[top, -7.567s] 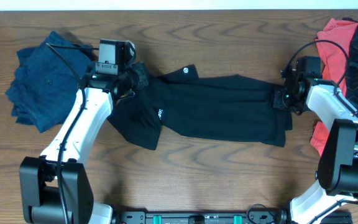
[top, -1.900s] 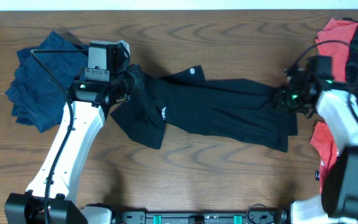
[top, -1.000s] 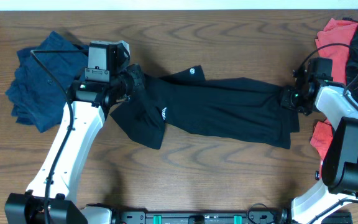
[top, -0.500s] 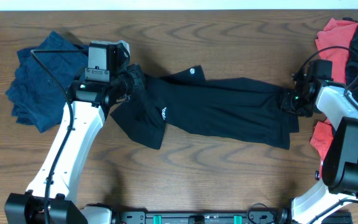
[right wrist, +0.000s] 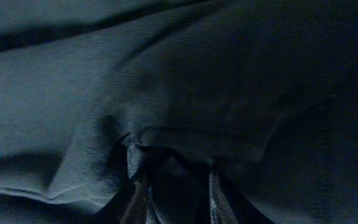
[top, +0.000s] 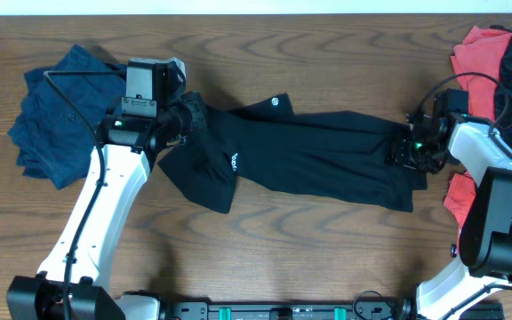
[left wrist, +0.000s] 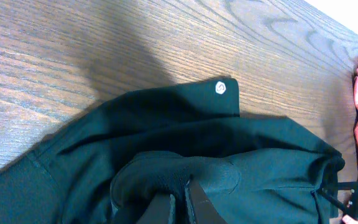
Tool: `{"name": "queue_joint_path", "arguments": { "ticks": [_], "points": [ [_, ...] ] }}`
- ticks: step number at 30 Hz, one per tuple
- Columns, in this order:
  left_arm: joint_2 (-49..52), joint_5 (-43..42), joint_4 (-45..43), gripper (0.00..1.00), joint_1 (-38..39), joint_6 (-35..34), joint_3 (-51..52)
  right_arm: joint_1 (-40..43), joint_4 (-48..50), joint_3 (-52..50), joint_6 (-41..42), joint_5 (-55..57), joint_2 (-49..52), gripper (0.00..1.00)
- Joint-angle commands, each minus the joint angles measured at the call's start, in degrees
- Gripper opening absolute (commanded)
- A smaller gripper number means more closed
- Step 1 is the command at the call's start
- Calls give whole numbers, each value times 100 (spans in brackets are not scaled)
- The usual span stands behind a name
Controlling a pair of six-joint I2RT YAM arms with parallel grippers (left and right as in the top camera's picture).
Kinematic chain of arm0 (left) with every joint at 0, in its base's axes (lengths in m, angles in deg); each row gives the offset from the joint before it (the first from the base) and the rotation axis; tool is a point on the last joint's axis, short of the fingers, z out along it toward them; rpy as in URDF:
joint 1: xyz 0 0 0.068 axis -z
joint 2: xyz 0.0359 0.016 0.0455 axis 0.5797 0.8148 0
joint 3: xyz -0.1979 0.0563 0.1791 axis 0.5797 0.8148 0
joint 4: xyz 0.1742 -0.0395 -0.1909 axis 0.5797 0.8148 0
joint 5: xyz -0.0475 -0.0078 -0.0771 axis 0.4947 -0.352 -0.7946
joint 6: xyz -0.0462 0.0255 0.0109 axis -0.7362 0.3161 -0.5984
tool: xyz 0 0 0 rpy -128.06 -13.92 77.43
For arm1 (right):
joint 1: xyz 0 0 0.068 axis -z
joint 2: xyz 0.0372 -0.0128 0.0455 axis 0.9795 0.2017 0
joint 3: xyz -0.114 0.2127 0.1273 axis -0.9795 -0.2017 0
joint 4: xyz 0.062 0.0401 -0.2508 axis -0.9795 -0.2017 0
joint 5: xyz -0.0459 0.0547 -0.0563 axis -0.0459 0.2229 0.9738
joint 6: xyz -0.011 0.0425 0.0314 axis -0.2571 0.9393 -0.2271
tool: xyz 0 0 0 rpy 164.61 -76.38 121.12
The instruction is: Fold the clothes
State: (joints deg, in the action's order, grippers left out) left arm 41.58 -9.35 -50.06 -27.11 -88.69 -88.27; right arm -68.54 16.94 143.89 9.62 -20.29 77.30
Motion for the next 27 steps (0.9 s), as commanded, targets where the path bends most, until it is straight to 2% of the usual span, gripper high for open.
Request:
{"name": "queue_joint_path", "arguments": {
  "ticks": [1, 3, 5, 6, 11, 20, 27],
  "points": [
    [-20, 55, -2, 6, -15, 79, -11, -90, 17, -22, -155, -175, 66, 27],
    [-20, 55, 0, 6, -15, 79, -11, -90, 20, -22, -153, -175, 66, 19],
    [-20, 55, -2, 6, -15, 79, -11, -90, 20, -22, -153, -175, 66, 3],
    [-20, 55, -2, 6, -15, 79, -11, -90, 26, -22, -153, -175, 66, 1],
    [-20, 55, -4, 6, -15, 79, -11, -90, 160, -22, -164, -299, 66, 1],
    [-20, 57, -4, 6, -15, 81, -11, 192, 293, -20, -542, -1718, 59, 1],
    [-20, 57, -2, 6, -15, 79, -11, 564, 90, -20, -697, -1698, 59, 1]
  ]
}}
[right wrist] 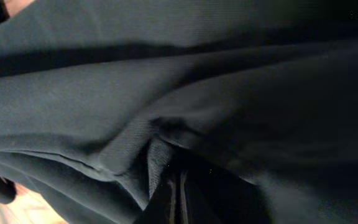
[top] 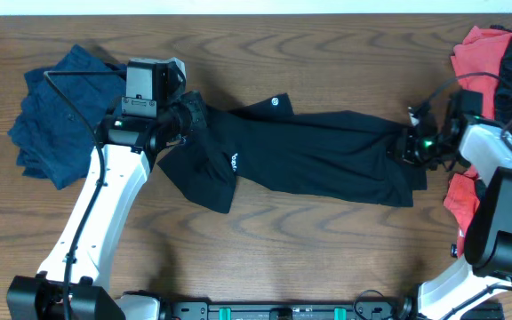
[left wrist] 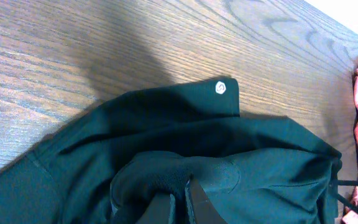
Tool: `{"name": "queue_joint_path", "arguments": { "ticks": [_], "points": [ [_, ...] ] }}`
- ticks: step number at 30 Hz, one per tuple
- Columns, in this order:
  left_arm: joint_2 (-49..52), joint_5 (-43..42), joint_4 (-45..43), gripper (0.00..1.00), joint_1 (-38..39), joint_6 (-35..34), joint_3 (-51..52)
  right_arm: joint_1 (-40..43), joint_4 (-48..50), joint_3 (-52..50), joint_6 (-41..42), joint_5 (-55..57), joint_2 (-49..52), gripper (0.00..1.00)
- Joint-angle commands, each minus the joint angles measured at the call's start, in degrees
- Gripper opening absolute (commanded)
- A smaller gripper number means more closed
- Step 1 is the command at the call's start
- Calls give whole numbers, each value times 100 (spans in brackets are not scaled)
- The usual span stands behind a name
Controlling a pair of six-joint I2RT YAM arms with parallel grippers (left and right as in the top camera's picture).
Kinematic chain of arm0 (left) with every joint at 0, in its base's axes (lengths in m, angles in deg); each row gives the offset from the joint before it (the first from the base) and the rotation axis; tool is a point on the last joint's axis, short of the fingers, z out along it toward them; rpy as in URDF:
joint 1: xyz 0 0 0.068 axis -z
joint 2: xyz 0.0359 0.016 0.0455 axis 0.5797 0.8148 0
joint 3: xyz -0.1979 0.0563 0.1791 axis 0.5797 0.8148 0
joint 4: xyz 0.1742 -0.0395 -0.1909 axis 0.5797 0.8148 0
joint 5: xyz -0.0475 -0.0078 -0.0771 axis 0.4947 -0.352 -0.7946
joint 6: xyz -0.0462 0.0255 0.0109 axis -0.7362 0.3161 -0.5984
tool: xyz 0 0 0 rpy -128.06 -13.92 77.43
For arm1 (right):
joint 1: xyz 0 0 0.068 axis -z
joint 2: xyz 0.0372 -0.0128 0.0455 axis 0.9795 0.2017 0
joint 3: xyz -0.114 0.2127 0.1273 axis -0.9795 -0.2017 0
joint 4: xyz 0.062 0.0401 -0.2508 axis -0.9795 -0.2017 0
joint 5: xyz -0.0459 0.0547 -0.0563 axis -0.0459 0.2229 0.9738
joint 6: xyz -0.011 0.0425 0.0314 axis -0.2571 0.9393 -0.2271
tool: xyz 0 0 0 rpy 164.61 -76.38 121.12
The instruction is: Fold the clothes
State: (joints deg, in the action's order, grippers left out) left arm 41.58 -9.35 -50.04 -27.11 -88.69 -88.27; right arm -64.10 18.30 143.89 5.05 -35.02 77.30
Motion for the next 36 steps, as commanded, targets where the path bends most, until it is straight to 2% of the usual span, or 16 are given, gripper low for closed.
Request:
{"name": "queue_joint_path", "arguments": {
  "ticks": [1, 8, 23, 32, 36],
  "points": [
    [-20, 57, 2, 6, -15, 79, -11, 144, -85, -20, -304, -225, 59, 1],
    [-20, 57, 162, 6, -15, 81, -11, 164, -461, -20, -599, -258, 59, 1],
    [-20, 61, 291, 6, -15, 343, -11, 168, -376, -20, -621, -1193, 61, 1],
    [-20, 61, 291, 6, -15, 361, -11, 168, -400, -20, -621, -1193, 61, 36],
    [-20, 61, 291, 6, -15, 361, -11, 164, -404, -20, -621, -1191, 61, 39]
  ]
}}
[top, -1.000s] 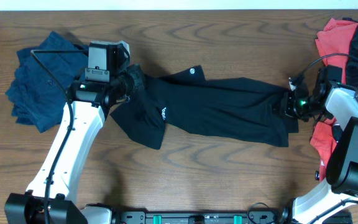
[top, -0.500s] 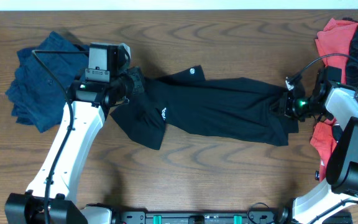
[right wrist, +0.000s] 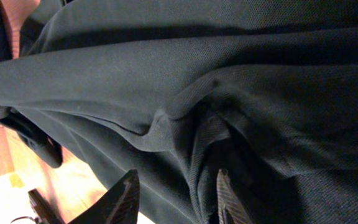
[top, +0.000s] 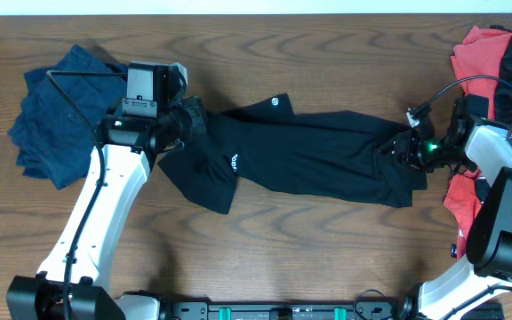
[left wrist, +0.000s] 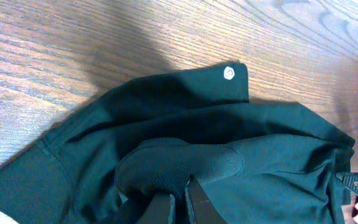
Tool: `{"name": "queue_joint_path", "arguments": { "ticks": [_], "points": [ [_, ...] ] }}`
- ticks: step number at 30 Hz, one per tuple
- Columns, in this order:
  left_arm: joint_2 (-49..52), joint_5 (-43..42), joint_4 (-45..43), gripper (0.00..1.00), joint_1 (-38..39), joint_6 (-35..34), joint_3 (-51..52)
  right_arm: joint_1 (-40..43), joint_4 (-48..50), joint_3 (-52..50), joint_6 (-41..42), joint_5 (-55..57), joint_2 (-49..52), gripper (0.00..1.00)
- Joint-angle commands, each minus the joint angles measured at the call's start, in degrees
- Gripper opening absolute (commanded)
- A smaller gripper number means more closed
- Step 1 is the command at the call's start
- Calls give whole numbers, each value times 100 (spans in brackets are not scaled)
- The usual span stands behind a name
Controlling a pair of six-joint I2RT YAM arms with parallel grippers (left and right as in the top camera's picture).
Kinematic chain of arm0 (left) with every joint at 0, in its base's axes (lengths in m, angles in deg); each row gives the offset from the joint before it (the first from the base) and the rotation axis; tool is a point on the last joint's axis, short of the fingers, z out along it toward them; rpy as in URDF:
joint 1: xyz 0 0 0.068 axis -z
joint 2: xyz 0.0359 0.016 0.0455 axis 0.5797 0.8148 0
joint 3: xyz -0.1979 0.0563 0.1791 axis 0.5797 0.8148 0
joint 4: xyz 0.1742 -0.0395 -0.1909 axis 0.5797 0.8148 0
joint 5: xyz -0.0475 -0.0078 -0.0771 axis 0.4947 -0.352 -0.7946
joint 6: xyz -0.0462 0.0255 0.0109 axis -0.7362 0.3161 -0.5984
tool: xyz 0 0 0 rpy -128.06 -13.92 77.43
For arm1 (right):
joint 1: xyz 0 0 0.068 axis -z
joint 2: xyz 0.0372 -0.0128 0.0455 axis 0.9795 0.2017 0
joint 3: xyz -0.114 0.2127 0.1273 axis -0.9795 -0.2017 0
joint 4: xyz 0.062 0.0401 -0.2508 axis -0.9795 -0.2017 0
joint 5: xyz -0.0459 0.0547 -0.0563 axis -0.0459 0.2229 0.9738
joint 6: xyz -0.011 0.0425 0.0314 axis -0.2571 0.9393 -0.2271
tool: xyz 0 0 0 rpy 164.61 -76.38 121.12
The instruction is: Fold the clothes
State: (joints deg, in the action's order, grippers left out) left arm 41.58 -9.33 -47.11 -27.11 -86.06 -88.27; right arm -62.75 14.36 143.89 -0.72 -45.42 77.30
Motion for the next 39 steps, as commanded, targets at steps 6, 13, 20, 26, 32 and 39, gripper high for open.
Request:
{"name": "queue_joint_path", "arguments": {
  "ticks": [6, 13, 20, 26, 32, 39],
  "points": [
    [-20, 59, -2, 6, -15, 96, -11, 28, -26, -20, -42, -146, 61, 39],
    [-20, 57, 0, 6, -15, 96, -11, 9, -219, -24, 212, 752, 68, 37],
    [-20, 57, -2, 6, -15, 96, -11, -17, -175, -129, 264, 1047, 79, 29],
    [-20, 57, -2, 6, -15, 96, -11, -26, -127, -179, 262, 1121, 105, 29],
    [-20, 57, -2, 6, -15, 98, -11, -39, 28, -179, 396, 1047, 105, 29],
    [-20, 57, -2, 6, -15, 98, -11, -122, 240, -179, 455, 730, 105, 29]
  ]
}}
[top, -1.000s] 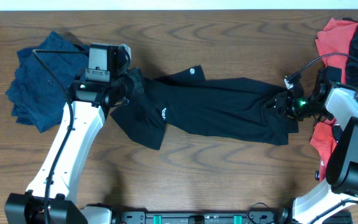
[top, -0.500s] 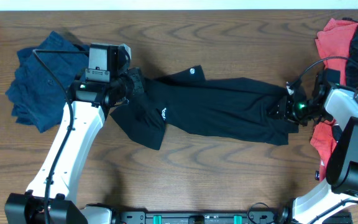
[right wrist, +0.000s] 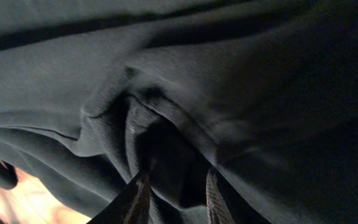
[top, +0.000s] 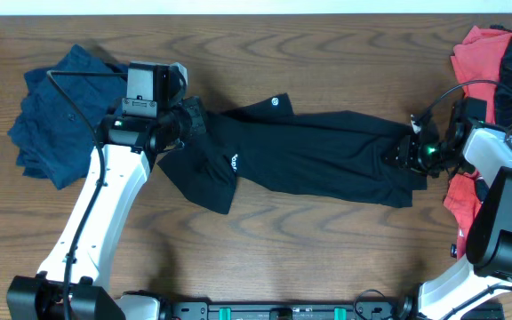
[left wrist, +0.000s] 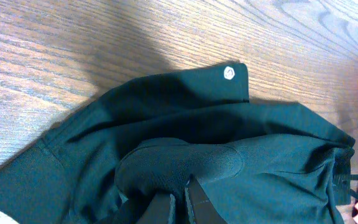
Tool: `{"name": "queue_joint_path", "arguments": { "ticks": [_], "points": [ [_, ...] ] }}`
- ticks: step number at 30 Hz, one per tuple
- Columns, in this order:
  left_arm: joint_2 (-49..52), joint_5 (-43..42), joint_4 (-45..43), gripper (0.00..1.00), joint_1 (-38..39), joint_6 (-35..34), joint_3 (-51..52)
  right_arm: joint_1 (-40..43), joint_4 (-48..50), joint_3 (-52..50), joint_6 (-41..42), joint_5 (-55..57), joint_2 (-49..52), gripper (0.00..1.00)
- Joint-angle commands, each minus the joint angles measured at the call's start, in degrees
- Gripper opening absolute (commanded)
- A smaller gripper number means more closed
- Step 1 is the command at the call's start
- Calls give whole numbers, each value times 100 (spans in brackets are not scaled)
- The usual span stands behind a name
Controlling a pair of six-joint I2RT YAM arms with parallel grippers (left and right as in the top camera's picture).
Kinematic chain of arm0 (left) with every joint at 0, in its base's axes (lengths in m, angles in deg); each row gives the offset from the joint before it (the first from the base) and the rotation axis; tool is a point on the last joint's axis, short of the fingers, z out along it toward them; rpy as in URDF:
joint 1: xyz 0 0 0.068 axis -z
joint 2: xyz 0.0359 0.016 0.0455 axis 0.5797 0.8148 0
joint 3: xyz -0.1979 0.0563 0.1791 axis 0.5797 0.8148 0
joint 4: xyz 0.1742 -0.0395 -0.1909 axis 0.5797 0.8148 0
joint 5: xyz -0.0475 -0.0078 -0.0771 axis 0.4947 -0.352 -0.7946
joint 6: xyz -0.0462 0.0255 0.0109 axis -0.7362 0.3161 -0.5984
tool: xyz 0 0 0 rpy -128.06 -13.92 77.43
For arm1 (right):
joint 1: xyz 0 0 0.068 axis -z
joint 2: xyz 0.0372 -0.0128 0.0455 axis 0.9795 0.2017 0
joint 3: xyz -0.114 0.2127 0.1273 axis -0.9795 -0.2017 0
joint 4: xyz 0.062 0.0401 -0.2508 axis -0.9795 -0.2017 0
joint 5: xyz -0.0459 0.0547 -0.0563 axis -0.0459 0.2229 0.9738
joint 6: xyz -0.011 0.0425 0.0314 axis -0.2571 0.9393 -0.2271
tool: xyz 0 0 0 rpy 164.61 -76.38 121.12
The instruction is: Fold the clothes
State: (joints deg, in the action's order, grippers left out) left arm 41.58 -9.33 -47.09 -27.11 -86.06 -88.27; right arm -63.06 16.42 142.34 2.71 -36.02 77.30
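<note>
A black garment (top: 309, 160) with a small white logo (left wrist: 229, 73) lies stretched across the middle of the table. My left gripper (top: 189, 116) is shut on a bunched fold at its left end; the fingertips (left wrist: 194, 202) pinch the cloth in the left wrist view. At the garment's right end sits my right gripper (top: 407, 149), open, its two fingers (right wrist: 140, 193) apart with a fold of black fabric (right wrist: 166, 137) lying between them.
A pile of blue clothing (top: 52, 116) lies at the far left of the wooden table (top: 256, 258). Red and black clothes (top: 492, 53) are heaped at the far right, with more red cloth (top: 456, 191) under the right arm.
My right gripper is still open and has shifted slightly at the garment's right end, so a fold of cloth now lies between its fingers. The left gripper and the garment are unchanged.
My left gripper held the garment's left end at every moment. My right gripper was open on the right end, then shut on a fold, then open again with the cloth loose, and now stands open around a fold. The garment has stayed stretched out.
</note>
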Motion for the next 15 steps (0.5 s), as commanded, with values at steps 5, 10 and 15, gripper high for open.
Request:
{"name": "queue_joint_path", "arguments": {
  "ticks": [5, 10, 15],
  "points": [
    [-20, 57, -4, 6, -15, 98, -11, -212, 50, -24, 111, -208, 105, 29],
    [-20, 57, -4, 6, -15, 98, -11, -330, 59, -24, 249, 164, 105, 28],
    [-20, 57, -4, 6, -15, 98, -11, -332, 184, -24, 452, 247, 105, 23]
  ]
}}
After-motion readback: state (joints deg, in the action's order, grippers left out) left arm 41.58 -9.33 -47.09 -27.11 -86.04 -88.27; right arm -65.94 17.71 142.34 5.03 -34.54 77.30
